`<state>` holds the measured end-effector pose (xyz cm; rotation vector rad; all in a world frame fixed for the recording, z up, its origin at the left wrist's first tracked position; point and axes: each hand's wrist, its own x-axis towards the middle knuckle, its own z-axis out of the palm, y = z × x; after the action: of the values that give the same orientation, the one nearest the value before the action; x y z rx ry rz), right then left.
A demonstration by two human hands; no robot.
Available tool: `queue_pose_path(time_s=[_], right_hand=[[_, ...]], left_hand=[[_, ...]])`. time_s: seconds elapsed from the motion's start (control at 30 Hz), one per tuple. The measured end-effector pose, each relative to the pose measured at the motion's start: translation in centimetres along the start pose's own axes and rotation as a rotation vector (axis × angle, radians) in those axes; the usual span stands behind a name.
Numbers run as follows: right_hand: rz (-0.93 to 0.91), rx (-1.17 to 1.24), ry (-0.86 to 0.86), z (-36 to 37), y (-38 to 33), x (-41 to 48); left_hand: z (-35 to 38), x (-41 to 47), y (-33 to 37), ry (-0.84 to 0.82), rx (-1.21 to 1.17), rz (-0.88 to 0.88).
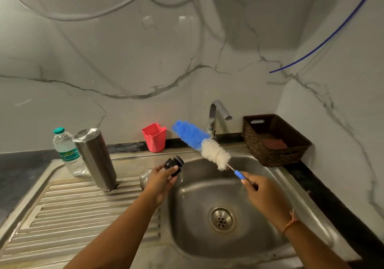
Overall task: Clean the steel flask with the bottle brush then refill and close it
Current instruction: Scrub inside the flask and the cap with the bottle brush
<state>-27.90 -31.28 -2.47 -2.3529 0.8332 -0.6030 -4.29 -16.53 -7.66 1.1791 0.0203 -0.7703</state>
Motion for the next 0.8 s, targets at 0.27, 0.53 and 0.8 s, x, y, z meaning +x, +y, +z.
queue_pose_path(time_s=[0.27, 0.53, 0.8], right_hand=[[-0.051, -0.248, -0.131, -3.7, 1.0, 0.4], [-0.121, -0.344, -0.212, -6.1, 1.3, 0.6], [-0.102, -0.205, -0.306, -7.1, 2.5, 1.2]], left_hand=[[7.0, 0.2, -0.2, -0.049, 0.328, 0.18], [10.3, 1.0, -1.3, 0.017, 0.454, 0.333], [12.2, -0.3, -2.8, 0.144, 0.555, 0.459]])
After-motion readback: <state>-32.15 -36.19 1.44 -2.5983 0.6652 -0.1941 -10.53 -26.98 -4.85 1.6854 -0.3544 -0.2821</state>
